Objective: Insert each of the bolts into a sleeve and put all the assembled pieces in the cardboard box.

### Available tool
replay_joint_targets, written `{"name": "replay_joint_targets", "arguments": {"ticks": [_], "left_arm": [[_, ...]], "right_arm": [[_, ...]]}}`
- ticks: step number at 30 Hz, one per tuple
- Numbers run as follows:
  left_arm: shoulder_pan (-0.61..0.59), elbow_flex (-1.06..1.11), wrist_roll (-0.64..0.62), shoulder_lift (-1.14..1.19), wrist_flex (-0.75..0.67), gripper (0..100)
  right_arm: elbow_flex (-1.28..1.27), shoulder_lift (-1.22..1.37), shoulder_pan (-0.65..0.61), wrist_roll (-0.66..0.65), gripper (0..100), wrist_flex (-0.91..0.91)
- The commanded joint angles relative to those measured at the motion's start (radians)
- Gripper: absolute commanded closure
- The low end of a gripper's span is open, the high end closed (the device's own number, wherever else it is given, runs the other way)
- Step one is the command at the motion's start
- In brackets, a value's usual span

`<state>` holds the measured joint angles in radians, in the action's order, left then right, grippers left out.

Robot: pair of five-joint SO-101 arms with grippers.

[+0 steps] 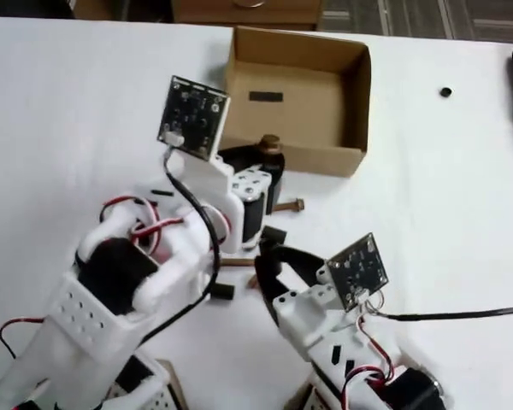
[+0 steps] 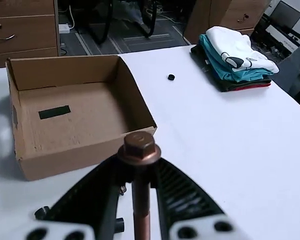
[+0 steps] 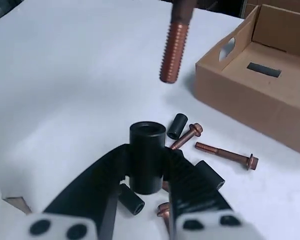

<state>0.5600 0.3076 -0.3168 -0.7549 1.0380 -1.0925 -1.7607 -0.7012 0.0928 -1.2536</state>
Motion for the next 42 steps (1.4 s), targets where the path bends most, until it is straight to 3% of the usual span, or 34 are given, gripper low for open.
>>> {"name": "replay_joint_targets", "arguments": {"ticks": [1, 8, 23, 42], "left_arm": [[0.015, -0.007, -0.009, -0.009, -0.040, 98], [0.012, -0.007, -0.014, -0.046, -0.018, 98], [0.011, 0.056, -0.097, -0.075, -0.060, 98], [0.012, 0.090, -0.101, -0.081, -0.064, 98]], "right_arm": [[0.002, -0.007, -0.002, 0.011, 97.9, 0.028], [-0.040, -0.010, 0.062, 0.117, 97.9, 0.099], [-0.107, -0.015, 0.065, 0.115, 97.9, 0.183], [-0.109, -0.015, 0.070, 0.115, 97.9, 0.211]]}}
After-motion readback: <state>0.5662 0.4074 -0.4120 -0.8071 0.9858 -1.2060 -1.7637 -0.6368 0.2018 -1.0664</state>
